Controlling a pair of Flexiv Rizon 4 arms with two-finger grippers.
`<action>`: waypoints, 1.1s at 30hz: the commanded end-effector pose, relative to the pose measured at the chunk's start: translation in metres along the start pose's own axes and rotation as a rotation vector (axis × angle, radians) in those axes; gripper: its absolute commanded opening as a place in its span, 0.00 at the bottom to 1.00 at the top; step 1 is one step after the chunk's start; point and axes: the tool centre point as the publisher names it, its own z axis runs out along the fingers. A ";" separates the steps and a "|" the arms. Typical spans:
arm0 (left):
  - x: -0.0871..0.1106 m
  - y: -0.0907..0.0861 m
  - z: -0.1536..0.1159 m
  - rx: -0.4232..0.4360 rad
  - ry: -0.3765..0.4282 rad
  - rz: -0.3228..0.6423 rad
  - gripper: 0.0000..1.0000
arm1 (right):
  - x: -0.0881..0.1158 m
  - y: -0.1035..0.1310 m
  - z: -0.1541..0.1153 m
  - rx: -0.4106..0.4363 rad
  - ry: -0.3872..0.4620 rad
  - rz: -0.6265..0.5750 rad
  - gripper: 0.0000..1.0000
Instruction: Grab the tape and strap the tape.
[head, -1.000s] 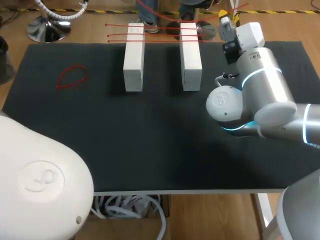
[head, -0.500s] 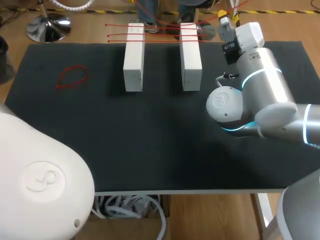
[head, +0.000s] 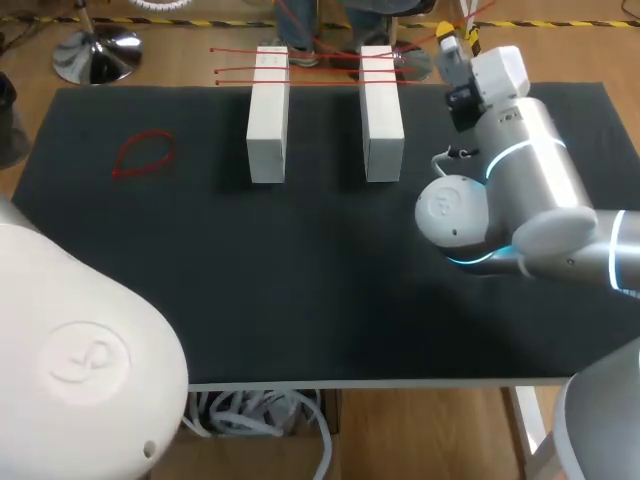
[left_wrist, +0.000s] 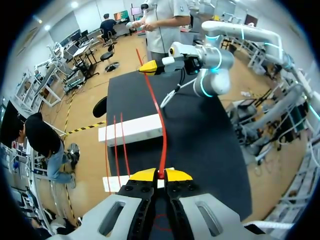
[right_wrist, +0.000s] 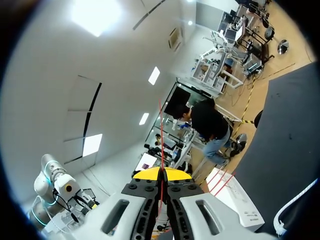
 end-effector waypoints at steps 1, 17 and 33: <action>0.007 -0.002 0.002 -0.005 -0.019 0.001 0.00 | 0.001 0.004 -0.001 0.012 -0.002 -0.006 0.00; 0.007 -0.002 0.002 -0.005 -0.019 0.001 0.00 | 0.003 -0.003 -0.003 0.052 0.015 -0.053 0.00; -0.002 -0.017 0.004 -0.326 0.100 0.022 0.00 | 0.006 -0.009 -0.004 0.056 0.048 -0.086 0.00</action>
